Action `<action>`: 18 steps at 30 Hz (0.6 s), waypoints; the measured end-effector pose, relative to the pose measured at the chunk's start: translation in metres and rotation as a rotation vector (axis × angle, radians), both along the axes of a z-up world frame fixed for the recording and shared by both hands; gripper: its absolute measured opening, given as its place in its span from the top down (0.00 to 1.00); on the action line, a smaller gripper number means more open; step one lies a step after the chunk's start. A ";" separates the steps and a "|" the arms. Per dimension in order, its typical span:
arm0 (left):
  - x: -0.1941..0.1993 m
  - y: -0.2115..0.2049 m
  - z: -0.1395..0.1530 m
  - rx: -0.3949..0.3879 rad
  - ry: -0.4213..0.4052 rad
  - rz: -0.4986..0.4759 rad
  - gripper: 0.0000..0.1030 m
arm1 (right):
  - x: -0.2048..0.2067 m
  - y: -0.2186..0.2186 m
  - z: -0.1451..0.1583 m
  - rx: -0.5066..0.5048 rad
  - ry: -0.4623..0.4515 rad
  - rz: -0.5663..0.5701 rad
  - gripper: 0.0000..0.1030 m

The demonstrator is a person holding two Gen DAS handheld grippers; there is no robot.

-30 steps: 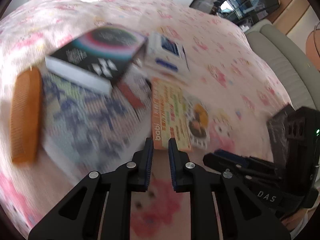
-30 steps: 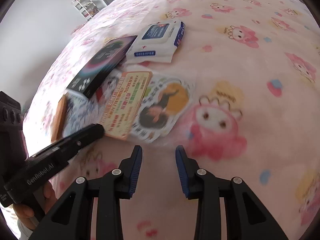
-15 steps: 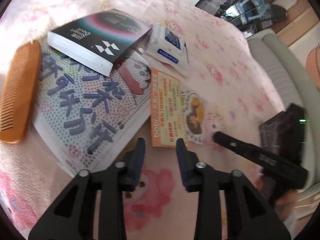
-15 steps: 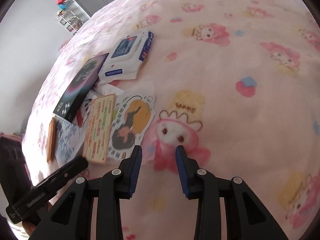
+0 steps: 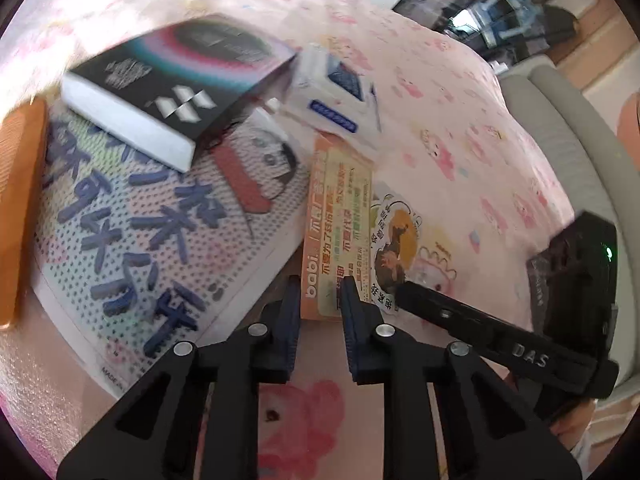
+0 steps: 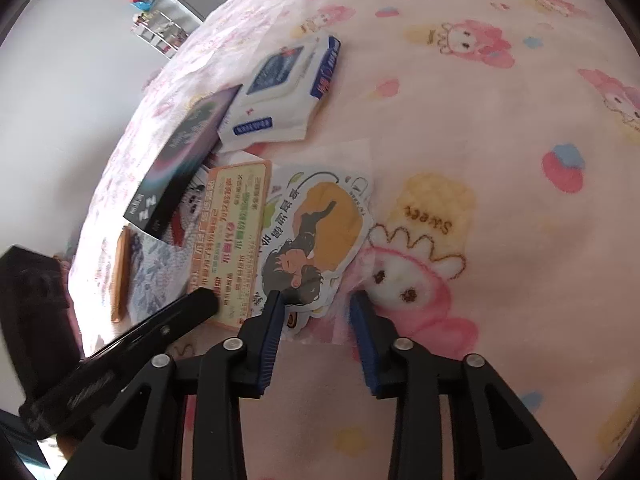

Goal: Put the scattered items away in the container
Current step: 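Grasp the orange printed card with the left gripper and lift it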

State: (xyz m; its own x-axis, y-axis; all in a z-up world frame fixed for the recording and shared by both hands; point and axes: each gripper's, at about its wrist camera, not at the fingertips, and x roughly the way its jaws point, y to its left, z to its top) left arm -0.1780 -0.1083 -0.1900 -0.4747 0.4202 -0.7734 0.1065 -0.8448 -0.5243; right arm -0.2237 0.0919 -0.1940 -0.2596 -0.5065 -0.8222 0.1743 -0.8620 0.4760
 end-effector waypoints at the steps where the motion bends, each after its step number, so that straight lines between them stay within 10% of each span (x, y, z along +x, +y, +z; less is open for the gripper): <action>1: 0.002 0.000 0.000 0.007 0.003 -0.002 0.84 | 0.002 0.001 0.003 -0.007 0.007 -0.001 0.79; 18: 0.065 0.048 -0.002 -0.014 -0.028 -0.158 0.83 | 0.098 0.055 0.016 0.050 0.006 -0.018 0.83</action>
